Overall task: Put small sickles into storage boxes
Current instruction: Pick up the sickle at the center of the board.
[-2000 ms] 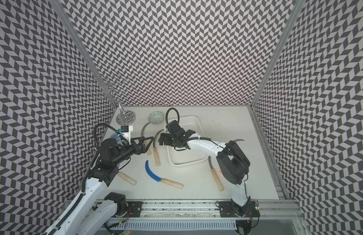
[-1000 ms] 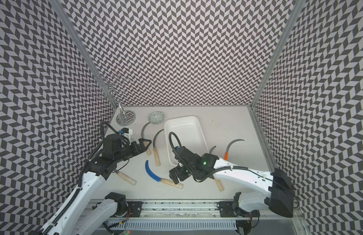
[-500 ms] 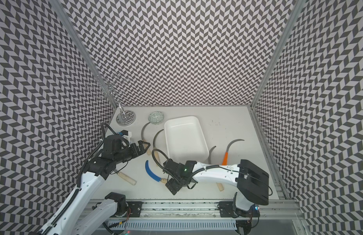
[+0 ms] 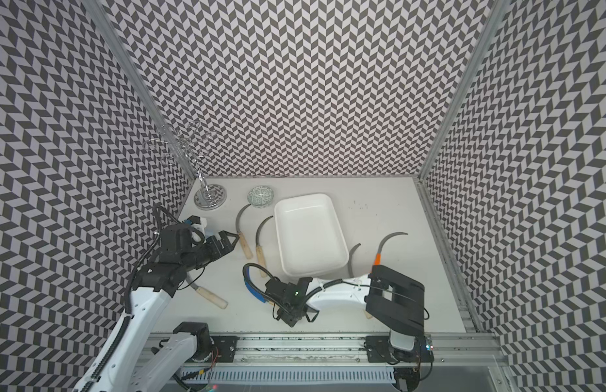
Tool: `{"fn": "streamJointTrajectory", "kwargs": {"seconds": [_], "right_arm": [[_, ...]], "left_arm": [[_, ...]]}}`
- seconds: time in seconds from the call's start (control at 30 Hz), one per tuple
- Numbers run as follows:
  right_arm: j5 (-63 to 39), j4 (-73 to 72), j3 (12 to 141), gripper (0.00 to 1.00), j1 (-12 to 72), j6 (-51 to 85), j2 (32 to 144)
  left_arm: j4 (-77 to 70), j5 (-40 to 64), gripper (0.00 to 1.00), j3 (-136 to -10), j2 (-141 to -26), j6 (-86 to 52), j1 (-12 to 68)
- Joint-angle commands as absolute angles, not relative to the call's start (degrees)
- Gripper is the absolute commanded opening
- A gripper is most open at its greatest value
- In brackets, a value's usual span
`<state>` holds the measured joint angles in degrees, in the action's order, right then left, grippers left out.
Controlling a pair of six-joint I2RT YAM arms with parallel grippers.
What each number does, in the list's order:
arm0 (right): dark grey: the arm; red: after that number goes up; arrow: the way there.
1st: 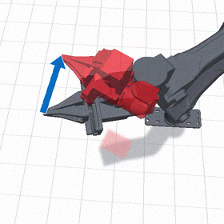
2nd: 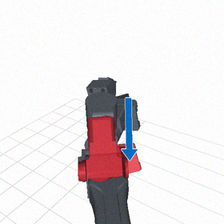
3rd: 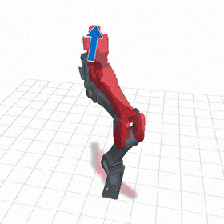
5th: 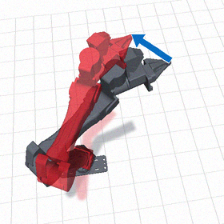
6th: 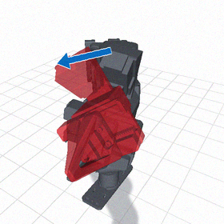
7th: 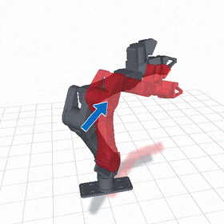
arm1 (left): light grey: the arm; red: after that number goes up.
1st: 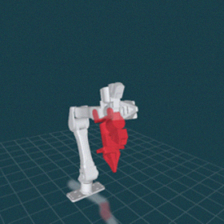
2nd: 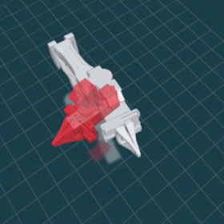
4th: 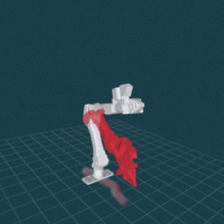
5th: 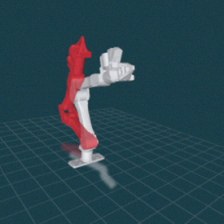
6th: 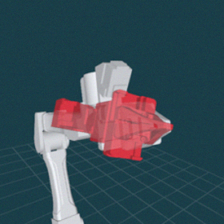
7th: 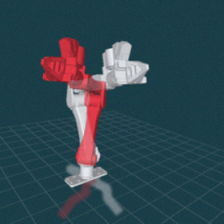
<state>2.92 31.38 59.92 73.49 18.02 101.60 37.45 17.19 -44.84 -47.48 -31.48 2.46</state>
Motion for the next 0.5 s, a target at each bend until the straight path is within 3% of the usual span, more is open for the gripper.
{"fn": "streamJointTrajectory", "kwargs": {"seconds": [0.0,0.2,0.3,0.47], "right_arm": [[4.73,29.33,61.41,0.41,74.00,17.67,103.87],[6.05,30.69,61.61,0.27,74.53,17.17,103.81],[6.81,30.93,61.13,0.08,74.44,16.57,103.01],[6.45,31.11,61.09,0.05,74.48,15.76,103.11]], "left_arm": [[39.02,17.37,0.99,-46.06,-47.74,-28.63,-0.01],[38.18,18.80,1.00,-45.74,-47.95,-28.13,-1.89],[37.64,19.28,1.00,-45.36,-48.12,-28.15,-2.50],[37.10,20.43,1.00,-45.18,-48.44,-28.21,-2.90]]}}
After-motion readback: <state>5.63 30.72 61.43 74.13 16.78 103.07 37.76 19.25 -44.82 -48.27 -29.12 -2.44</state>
